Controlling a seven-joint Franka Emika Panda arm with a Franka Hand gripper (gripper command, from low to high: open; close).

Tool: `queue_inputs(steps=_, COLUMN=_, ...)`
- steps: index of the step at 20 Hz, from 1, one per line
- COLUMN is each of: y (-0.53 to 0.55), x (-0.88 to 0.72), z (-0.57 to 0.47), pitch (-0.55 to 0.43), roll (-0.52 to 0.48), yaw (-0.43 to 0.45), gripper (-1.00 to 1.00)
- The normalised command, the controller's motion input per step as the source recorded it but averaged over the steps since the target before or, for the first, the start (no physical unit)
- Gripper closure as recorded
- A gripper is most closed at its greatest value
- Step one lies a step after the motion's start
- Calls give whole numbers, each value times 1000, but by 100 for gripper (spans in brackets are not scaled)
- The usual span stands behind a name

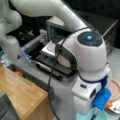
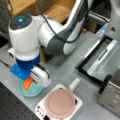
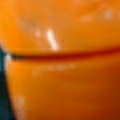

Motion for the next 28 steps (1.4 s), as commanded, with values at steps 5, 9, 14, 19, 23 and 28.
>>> queue_inputs(steps=5, y=332, x=68, z=86, pitch=141, roll=-98, yaw=-160, gripper=100)
queue_inputs(steps=9, y=418, x=28, z=53, pitch=132, roll=-125, yaw=-159, gripper=100)
queue_inputs(steps=14, y=443, x=17, z=-3, pitch=101, roll=-173, yaw=-135, gripper=100)
queue_inputs(steps=19, y=327, x=-8, z=-39, pitch=83, roll=-234, yaw=-79, gripper=100)
queue_inputs(steps=23, y=235, x=-44, z=-74, pitch=67, roll=-273, yaw=-3, gripper=100)
queue_inputs(steps=28, y=103, x=-81, z=-115, pitch=47, roll=-324, yaw=83, gripper=100)
